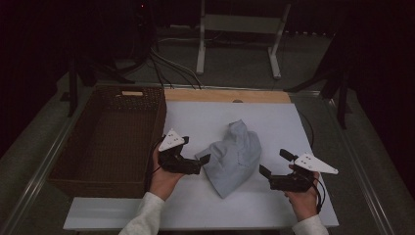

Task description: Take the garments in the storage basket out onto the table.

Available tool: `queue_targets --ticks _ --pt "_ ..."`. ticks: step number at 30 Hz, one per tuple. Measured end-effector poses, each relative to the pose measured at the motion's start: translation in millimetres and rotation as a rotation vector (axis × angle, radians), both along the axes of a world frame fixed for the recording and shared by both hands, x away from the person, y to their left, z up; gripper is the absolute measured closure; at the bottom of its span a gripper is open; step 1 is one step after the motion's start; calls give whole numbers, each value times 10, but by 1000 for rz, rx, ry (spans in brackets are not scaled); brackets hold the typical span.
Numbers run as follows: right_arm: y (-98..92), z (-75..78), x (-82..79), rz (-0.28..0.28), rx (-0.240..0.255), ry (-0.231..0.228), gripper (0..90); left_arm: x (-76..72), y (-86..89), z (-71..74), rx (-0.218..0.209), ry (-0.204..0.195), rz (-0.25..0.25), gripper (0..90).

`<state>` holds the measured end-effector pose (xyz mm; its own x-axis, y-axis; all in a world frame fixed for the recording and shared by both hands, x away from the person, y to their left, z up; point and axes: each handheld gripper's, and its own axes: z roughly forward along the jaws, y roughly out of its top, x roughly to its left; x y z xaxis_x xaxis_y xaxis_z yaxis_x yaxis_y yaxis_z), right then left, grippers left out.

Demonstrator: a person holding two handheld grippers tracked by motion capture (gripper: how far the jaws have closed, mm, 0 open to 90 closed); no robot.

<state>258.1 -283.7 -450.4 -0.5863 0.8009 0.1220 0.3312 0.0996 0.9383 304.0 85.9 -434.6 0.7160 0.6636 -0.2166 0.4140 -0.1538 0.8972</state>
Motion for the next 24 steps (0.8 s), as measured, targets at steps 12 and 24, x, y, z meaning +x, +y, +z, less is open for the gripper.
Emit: queue_targets --ticks 12,24 --pt "114 81 139 16 -41 4 1 -9 18 24 0 -10 7 0" --pt "294 120 248 31 -67 26 0 -14 42 47 -9 -21 21 1"
